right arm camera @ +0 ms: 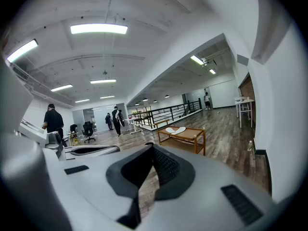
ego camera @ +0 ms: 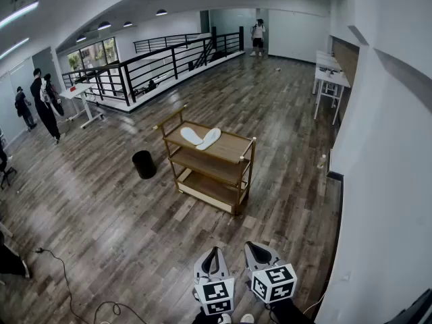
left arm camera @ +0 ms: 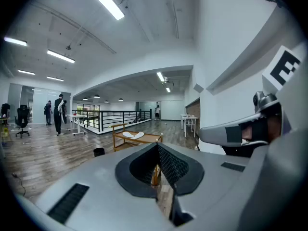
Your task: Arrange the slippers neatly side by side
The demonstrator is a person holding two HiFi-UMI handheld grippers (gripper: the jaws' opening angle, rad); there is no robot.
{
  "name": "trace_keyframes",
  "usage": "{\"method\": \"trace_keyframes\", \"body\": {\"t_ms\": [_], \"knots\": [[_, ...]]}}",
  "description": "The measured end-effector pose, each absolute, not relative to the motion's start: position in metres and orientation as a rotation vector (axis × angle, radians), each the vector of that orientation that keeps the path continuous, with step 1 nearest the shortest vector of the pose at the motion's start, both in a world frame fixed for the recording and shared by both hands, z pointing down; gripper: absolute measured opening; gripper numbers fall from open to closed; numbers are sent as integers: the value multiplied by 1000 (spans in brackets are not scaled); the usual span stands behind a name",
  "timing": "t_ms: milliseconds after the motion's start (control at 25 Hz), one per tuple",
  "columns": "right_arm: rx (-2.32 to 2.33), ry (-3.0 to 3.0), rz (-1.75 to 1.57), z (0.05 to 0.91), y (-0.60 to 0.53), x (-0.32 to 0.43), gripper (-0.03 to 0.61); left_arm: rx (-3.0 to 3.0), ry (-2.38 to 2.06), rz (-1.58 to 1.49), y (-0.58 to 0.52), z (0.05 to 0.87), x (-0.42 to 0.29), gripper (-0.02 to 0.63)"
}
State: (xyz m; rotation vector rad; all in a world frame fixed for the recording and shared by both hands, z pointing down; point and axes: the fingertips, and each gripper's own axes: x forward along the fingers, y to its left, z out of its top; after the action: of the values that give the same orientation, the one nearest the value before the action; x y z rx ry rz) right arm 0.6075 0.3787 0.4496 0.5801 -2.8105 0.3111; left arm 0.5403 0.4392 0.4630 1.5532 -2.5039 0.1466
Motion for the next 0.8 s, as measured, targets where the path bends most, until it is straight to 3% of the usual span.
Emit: {"method": "trace_keyframes", "body": {"t_ms": [800], "knots": [[629,-2795,355,452,380,606,-2,1525,-2506,126,453,465,532,2]]}}
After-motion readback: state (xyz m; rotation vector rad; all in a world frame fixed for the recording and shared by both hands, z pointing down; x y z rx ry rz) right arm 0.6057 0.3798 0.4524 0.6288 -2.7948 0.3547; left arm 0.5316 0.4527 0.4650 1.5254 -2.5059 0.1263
